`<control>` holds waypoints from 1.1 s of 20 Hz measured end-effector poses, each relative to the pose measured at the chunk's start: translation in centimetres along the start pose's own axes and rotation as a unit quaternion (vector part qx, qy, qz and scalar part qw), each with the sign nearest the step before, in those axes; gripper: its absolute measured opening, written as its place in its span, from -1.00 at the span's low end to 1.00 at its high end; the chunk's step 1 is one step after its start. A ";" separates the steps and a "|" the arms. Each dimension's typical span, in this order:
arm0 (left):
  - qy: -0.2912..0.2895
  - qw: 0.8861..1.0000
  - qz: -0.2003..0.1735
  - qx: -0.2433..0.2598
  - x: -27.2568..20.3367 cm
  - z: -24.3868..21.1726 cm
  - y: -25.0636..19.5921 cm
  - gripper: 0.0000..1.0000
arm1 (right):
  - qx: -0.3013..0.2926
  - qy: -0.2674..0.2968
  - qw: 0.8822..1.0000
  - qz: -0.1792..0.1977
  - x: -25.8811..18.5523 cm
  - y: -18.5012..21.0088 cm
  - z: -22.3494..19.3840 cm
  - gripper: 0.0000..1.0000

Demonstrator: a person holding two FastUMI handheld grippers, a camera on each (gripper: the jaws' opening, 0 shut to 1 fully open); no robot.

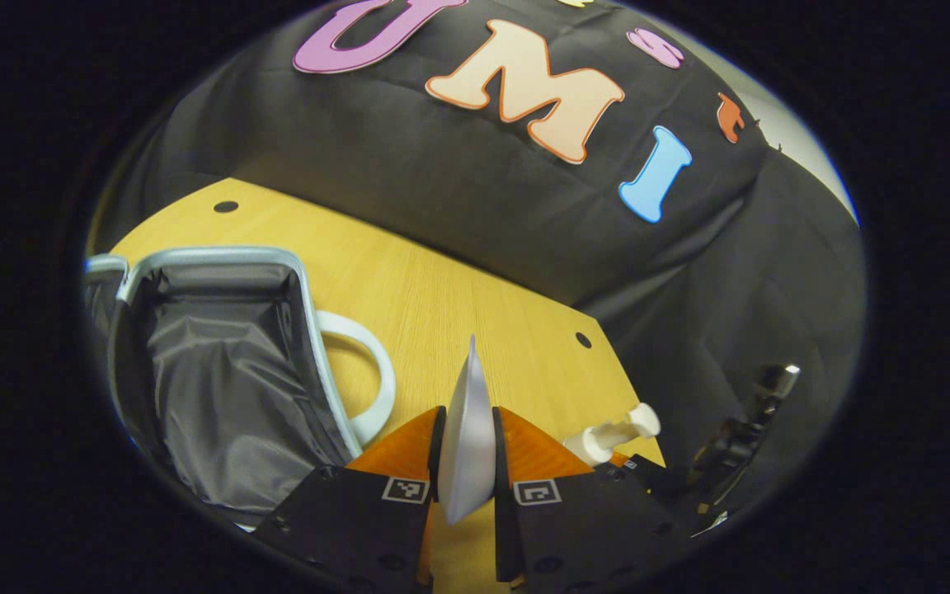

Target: First open the suitcase, pack the skin care products into it, and then close the suitcase.

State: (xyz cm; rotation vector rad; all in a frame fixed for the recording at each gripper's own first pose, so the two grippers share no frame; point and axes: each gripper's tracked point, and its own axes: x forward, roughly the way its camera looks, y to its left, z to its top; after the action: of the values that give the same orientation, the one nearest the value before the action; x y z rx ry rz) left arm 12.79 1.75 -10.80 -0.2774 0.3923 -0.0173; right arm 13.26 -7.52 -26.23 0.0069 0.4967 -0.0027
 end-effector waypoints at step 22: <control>0.163 0.982 0.070 -0.065 -6.6 0.2 20.9 0.51 | -0.053 0.080 0.976 0.193 -1.6 23.6 6.8 0.21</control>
State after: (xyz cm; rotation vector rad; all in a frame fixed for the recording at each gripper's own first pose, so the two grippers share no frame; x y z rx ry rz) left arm 5.98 22.39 -13.74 -0.3772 0.7392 0.1035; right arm 15.18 16.06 -19.31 -0.0003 0.6495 0.4089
